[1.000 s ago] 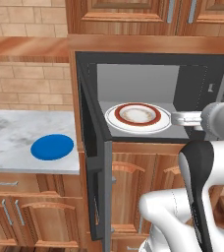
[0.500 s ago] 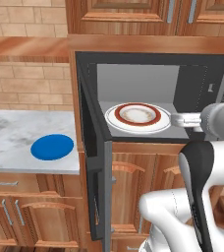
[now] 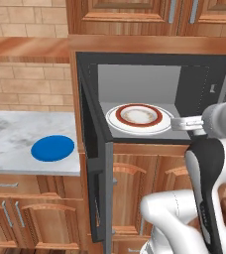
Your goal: Pick the marshmallow from the counter and place it in the microwave. Then turn on the microwave.
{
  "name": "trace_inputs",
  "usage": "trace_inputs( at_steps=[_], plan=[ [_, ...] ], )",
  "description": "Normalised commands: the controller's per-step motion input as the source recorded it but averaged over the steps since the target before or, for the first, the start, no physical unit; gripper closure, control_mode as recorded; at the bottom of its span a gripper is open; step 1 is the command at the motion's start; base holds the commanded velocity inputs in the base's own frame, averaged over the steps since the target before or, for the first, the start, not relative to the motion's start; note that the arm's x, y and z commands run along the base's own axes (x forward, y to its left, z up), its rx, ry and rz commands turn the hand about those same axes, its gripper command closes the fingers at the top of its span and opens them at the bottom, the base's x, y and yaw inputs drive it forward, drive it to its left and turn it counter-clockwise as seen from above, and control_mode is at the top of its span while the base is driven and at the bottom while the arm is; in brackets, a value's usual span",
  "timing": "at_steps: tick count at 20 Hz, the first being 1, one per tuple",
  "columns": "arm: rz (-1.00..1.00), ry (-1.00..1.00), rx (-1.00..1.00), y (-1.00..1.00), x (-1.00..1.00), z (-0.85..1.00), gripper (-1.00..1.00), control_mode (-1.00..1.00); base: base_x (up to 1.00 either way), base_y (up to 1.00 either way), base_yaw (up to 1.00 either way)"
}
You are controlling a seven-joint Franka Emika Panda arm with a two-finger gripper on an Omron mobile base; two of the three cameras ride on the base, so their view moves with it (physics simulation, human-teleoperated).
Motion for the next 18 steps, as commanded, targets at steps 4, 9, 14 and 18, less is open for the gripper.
trace_inputs(
  at_steps=[4, 9, 14, 18],
  plan=[
    [0.03, 0.04, 0.00, 0.11, 0.10, -0.05, 1.00, -1.00, 0.00, 0.00, 0.00],
    [0.00, 0.00, 0.00, 0.14, 0.15, -0.02, 1.00, -1.00, 0.00, 0.00, 0.00],
    [0.00, 0.00, 0.00, 0.11, 0.16, -0.02, 1.00, -1.00, 0.00, 0.00, 0.00],
    [0.00, 0.00, 0.00, 0.04, 0.19, -0.04, 1.00, -1.00, 0.00, 0.00, 0.00]
  ],
)
